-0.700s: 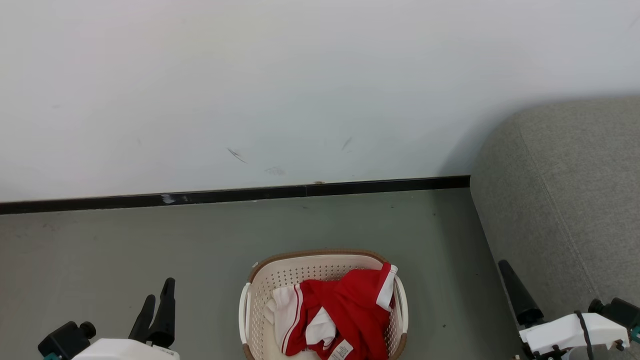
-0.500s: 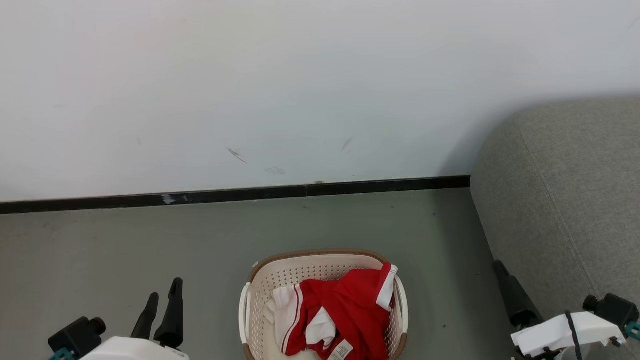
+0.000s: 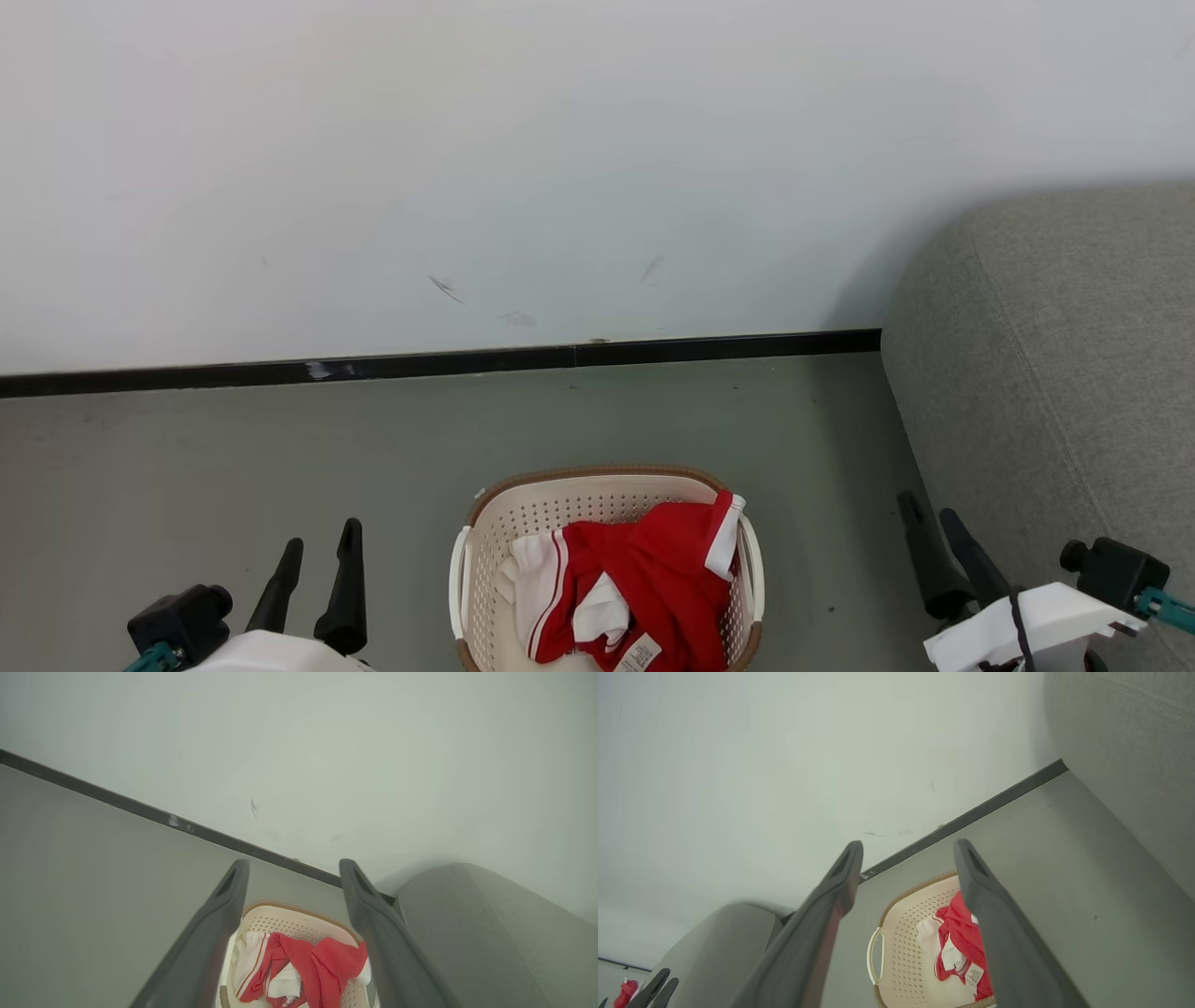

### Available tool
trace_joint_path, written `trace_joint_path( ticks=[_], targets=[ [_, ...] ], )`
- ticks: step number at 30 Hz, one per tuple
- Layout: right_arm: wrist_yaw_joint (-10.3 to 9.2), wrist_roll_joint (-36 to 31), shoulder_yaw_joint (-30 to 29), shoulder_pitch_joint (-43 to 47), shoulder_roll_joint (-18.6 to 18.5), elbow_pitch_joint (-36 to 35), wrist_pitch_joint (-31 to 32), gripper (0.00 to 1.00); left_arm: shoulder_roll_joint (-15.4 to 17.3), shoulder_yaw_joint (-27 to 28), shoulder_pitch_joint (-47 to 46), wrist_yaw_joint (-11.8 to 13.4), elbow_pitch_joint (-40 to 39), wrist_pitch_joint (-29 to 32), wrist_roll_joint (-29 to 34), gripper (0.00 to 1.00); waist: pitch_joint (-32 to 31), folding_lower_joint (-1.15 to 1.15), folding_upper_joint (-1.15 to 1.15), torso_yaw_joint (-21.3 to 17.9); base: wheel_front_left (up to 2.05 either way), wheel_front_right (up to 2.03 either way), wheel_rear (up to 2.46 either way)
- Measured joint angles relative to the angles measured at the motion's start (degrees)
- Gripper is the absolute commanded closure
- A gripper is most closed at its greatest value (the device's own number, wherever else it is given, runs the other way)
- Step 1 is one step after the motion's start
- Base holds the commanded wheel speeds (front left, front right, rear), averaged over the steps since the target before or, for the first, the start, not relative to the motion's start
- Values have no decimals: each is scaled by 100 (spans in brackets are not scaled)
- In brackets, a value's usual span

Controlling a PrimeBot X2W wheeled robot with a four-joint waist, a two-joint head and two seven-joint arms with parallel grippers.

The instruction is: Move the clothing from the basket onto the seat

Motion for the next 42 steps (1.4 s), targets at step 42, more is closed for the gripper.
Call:
trace_joint_path(
  ticks=[42],
  targets=[
    [0, -3632, 232, 109, 55, -258, -745, 0, 102, -367, 197, 808, -244, -801, 3058, 0, -7, -28, 0, 70, 0, 0, 0]
  ],
)
